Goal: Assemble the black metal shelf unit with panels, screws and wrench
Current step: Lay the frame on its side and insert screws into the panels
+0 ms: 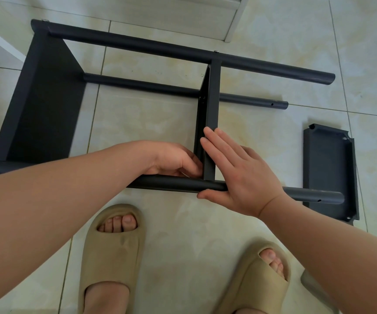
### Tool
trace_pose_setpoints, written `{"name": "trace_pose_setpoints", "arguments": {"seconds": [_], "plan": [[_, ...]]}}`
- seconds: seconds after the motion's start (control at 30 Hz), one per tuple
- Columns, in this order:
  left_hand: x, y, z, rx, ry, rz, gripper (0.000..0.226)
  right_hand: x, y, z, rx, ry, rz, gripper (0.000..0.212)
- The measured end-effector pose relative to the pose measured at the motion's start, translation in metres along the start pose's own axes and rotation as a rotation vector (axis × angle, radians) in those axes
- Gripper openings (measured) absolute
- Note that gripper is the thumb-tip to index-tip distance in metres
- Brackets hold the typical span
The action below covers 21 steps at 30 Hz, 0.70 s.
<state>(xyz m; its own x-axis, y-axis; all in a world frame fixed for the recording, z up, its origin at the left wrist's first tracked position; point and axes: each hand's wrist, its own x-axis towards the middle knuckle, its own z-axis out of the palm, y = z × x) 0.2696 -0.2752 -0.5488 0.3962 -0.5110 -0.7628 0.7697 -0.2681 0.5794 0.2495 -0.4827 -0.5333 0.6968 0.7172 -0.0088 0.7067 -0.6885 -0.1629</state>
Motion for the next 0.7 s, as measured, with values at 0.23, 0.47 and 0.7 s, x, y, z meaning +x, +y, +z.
{"name": "trace_pose_setpoints", "arguments": {"seconds": [0.23, 0.47, 0.7], "plan": [[-0.0015, 0.0017, 0.0001, -0.063, -0.061, 0.015, 0.02, 0.0, 0.0002, 0.0, -0.006, 0.001, -0.003, 0.098], [-0.002, 0.0027, 0.0021, 0.055, -0.018, 0.013, 0.015, 0.0, 0.0001, 0.0004, -0.005, 0.006, -0.004, 0.098], [-0.0021, 0.0023, 0.0008, -0.001, -0.014, 0.015, 0.021, 0.0005, 0.0001, 0.0, -0.006, 0.012, -0.004, 0.098]]}}
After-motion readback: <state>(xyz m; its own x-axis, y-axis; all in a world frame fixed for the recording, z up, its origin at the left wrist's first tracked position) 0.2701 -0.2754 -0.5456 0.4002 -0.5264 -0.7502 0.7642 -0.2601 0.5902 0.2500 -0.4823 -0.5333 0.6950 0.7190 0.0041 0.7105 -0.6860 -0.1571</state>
